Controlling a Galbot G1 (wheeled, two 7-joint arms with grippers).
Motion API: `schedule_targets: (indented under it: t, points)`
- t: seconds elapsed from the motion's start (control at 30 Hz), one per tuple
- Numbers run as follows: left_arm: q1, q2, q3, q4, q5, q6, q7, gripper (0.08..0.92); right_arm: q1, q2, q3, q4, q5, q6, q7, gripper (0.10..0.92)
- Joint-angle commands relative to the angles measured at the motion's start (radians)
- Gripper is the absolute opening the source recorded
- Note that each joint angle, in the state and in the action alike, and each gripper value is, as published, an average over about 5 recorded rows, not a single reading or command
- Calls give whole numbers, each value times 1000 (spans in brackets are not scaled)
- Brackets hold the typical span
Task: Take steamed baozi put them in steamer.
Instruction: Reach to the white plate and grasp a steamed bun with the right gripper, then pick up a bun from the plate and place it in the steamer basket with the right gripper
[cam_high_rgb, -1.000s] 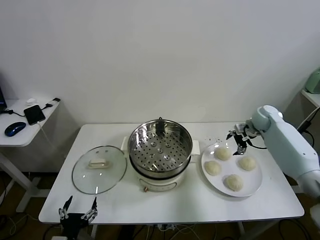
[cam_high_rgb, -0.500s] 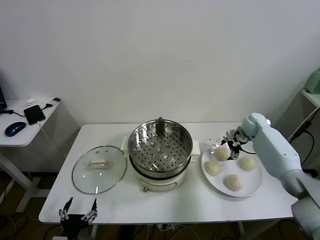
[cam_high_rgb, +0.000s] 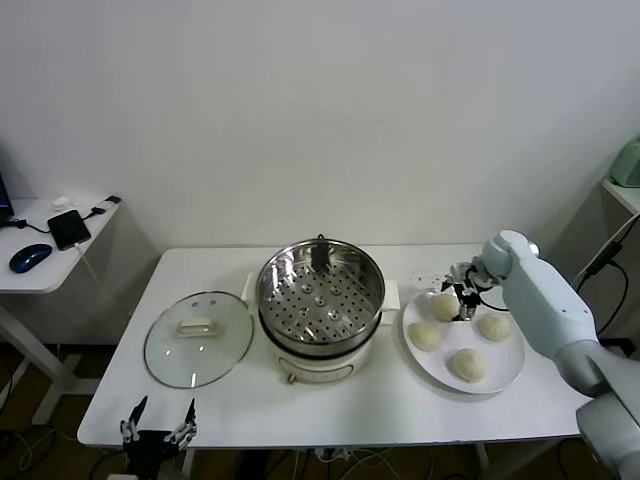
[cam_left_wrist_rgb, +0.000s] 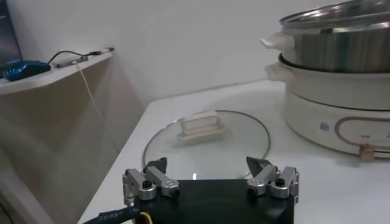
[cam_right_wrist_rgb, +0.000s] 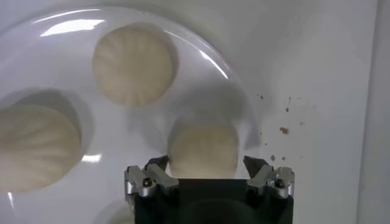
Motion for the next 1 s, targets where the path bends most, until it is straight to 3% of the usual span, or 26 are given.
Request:
schedule_targets:
  t: [0.03, 0.4, 0.7, 1.0]
  points:
    - [-1, -2, 6, 0, 3, -1, -1, 823, 0, -2, 1, 6, 4, -3, -3, 683]
    - [0, -1, 18, -4, 7, -3, -2, 823, -7, -45, 31, 77, 66, -25, -36, 595]
    - [9, 5, 17, -40, 11, 9, 6, 823, 190, -95, -108, 212, 280, -88, -176, 568]
    - [9, -2, 7, -85, -3, 29, -14, 823, 594, 114, -408, 78, 523, -103, -299, 568]
